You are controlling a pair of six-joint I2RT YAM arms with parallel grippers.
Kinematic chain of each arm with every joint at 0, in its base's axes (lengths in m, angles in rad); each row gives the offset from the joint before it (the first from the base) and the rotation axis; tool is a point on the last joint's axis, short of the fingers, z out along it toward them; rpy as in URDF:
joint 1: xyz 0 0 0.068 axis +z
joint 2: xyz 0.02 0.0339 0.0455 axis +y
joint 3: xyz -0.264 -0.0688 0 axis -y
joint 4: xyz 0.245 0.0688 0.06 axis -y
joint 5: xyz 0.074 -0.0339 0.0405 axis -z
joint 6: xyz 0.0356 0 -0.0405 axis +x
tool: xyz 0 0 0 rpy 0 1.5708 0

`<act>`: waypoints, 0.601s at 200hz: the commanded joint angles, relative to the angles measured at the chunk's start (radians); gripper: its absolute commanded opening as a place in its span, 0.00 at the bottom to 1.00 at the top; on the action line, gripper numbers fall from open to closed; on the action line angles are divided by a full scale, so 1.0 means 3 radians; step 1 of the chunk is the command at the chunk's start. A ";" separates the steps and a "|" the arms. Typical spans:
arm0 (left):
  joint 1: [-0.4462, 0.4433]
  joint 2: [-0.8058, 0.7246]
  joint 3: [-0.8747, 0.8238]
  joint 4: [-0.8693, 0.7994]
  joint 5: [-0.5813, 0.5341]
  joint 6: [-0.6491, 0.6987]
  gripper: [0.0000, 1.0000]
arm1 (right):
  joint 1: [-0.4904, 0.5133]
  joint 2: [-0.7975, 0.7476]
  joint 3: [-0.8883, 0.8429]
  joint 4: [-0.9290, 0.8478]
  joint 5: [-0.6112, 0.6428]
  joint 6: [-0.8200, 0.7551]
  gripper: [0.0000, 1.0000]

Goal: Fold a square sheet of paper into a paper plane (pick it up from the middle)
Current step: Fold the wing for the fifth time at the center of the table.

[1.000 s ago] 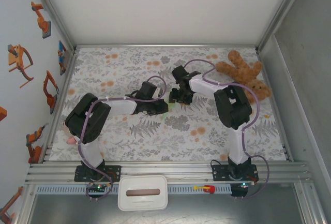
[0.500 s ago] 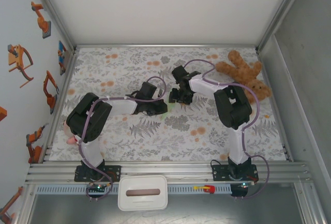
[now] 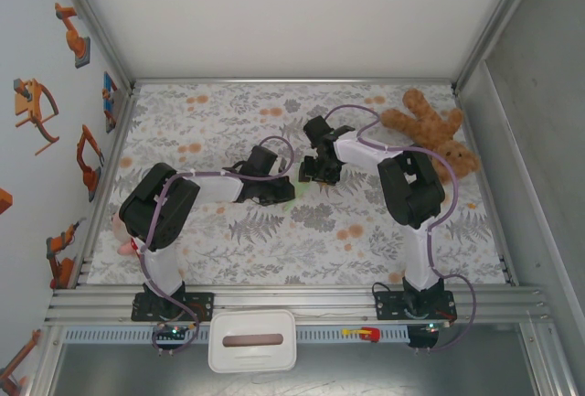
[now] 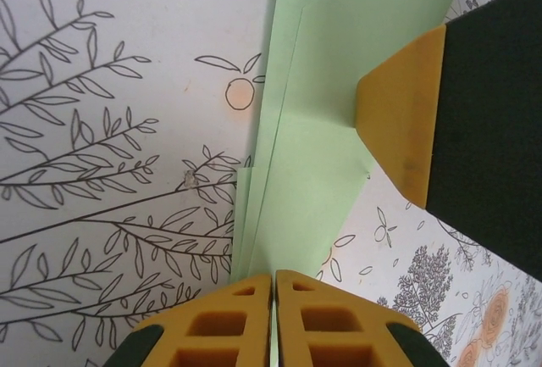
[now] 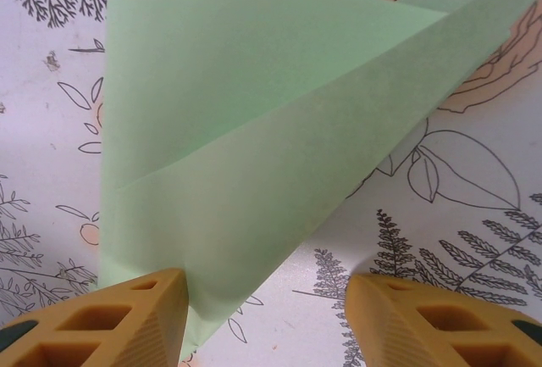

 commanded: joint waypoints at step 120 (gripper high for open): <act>0.0029 0.0186 -0.0001 -0.0310 -0.0070 -0.0051 0.08 | -0.0155 -0.0704 -0.0387 0.0523 -0.0406 -0.0321 0.56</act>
